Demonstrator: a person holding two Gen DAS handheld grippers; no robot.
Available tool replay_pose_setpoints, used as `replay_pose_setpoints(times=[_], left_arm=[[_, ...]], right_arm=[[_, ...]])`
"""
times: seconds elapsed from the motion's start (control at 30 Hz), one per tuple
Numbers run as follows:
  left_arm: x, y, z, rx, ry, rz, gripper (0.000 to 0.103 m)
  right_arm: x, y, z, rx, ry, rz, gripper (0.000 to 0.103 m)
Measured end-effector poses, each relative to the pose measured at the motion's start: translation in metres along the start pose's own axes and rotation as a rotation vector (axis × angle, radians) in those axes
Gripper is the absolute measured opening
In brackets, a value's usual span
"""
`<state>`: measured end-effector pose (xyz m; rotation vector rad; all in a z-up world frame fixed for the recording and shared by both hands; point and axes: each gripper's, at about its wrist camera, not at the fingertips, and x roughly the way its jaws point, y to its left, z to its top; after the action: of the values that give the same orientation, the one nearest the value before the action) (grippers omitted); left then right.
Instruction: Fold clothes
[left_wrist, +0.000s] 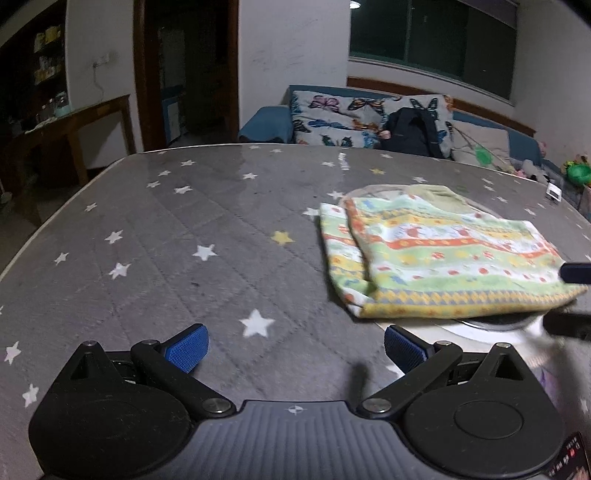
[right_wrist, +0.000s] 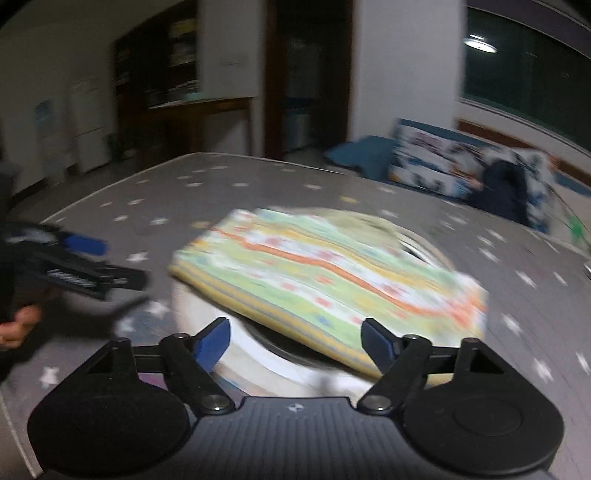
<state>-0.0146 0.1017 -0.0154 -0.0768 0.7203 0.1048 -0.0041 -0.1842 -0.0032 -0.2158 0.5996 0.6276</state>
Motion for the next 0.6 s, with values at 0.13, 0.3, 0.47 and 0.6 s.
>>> replay_pose_setpoints(times=[0.13,0.3,0.47,0.6], left_arm=[[0.002,0.014,0.009,-0.030,0.013,0.011,0.103],[0.003,0.021,0.014,-0.046,0.030,0.019,0.103],[0.003,0.023,0.018,-0.057,0.029,0.015,0.103],[0.004,0.018,0.022,-0.076,0.032,-0.001,0.103]], right_arm=[[0.025,0.028,0.017,-0.113,0.021,0.056,0.067],[0.053,0.057,0.031,-0.214,0.039,0.080,0.062],[0.076,0.069,0.036,-0.249,0.070,0.087,0.056],[0.082,0.068,0.032,-0.238,0.094,0.087,0.047]])
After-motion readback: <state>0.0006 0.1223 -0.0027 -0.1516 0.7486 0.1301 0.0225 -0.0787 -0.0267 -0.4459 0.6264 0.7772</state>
